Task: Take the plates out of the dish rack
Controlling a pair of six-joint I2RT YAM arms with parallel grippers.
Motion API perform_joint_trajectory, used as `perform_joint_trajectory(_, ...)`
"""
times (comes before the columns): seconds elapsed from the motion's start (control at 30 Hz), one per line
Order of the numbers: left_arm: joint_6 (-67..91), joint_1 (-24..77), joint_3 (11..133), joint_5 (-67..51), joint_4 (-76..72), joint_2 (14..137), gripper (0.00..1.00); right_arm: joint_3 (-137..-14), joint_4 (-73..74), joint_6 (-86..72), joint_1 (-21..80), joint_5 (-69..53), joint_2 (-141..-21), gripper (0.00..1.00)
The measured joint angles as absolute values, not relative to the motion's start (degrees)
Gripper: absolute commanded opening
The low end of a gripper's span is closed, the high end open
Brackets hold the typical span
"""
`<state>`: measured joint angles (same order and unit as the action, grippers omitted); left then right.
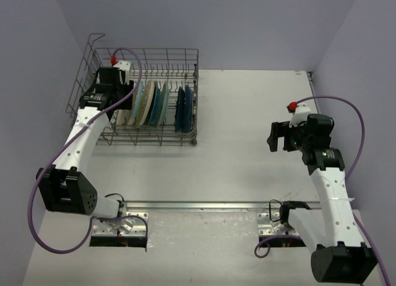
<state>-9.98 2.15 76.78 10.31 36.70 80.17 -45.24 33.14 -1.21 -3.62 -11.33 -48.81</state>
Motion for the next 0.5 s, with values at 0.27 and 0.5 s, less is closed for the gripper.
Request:
perform_joint_trajectory(0.27,-10.0,2.2,74.4,11.4,32.1,84.5,0.47,-44.8,33.1,-1.4,-3.6,-11.3,-48.7,0.99)
perform_joint_trajectory(0.5,-10.0,2.2,73.8,11.7,29.7,87.1,0.41,-44.5,32.9,-1.5,-3.6,-11.3,-48.7,0.99)
